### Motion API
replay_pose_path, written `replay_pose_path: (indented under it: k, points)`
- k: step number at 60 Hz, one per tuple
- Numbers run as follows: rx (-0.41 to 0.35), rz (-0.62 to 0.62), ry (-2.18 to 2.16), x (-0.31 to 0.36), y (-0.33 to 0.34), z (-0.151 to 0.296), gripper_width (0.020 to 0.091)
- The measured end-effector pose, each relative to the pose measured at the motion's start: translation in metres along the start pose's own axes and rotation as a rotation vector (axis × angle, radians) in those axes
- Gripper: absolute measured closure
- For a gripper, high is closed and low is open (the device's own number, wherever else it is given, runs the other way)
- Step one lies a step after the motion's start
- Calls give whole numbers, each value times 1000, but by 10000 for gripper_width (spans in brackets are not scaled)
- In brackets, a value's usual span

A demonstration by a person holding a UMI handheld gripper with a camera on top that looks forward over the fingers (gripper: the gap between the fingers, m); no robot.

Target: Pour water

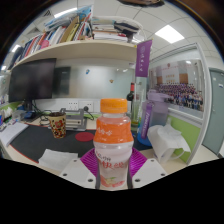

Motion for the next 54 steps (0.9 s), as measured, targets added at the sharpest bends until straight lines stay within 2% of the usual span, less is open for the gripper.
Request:
replay_pose_path:
  k: [7,15,23,33,41,49,54]
  points:
    - [36,-15,22,0,-2,4,745]
    - [33,-43,126,10,-18,37,746]
    - [108,-41,313,32,-58,57,748]
    - [155,-33,678,66,-107,83,747]
    - [164,-7,1006,95,-139,95,749]
    - [124,25,1338,121,-163,100,744]
    - [124,61,1482,135,-171,94,747]
Point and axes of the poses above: the point between the fingertips, and its own axes, seen from behind it with the camera up: x to the left, z up, y backward, against the way the camera looks, the point moved 3 cm from there along y, backward, against the way the camera looks, and after that the axes turned 10 degrees about -y, right-handed, at the moved point
